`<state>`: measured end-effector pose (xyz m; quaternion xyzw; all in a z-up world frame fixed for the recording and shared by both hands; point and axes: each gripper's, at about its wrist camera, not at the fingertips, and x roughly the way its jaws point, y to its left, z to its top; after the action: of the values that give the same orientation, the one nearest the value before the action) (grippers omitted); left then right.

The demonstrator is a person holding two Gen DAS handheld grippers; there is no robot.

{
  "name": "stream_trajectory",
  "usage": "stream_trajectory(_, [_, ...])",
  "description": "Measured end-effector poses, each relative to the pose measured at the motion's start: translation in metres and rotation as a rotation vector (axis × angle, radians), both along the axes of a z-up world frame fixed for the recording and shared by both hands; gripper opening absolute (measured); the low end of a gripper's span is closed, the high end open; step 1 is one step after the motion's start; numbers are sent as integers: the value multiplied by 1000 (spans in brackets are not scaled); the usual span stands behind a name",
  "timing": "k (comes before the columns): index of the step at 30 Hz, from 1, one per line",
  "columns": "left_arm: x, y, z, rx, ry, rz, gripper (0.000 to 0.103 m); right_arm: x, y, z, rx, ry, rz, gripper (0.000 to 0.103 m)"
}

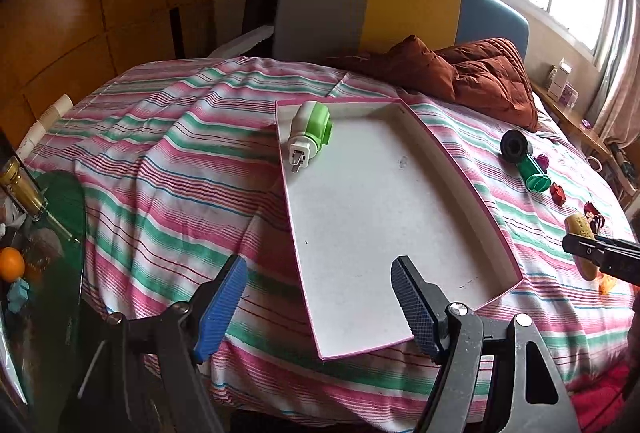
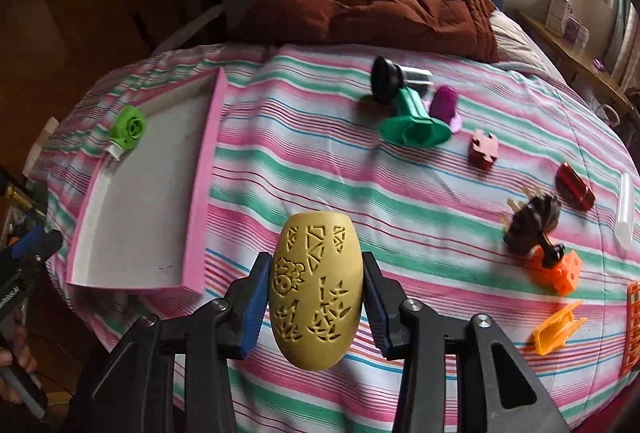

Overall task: Organize rigid objects
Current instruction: 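Carry the yellow egg into the tray and release it with the right gripper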

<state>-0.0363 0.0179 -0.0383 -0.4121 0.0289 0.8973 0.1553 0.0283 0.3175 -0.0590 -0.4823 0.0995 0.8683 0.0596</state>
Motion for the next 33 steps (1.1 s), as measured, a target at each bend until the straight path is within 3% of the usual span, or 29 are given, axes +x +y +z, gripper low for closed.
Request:
stream_trajectory(5, [-3,-9,1,11,2,23,75,-27,-50,15,-50,34,119,43])
stream_trajectory(13, [-11,-34,1,25,-8,90,75,-81,-122,3,-90,8,261,43])
stream_trajectory(25, [-23,-54,-6,22,-28,145,75,-168,-175,-41,-230,-74,280,44])
stream_trajectory(33, [-21,-54,-6,18,-25,150,75,-162,-169,-31,-274,-32,263,44])
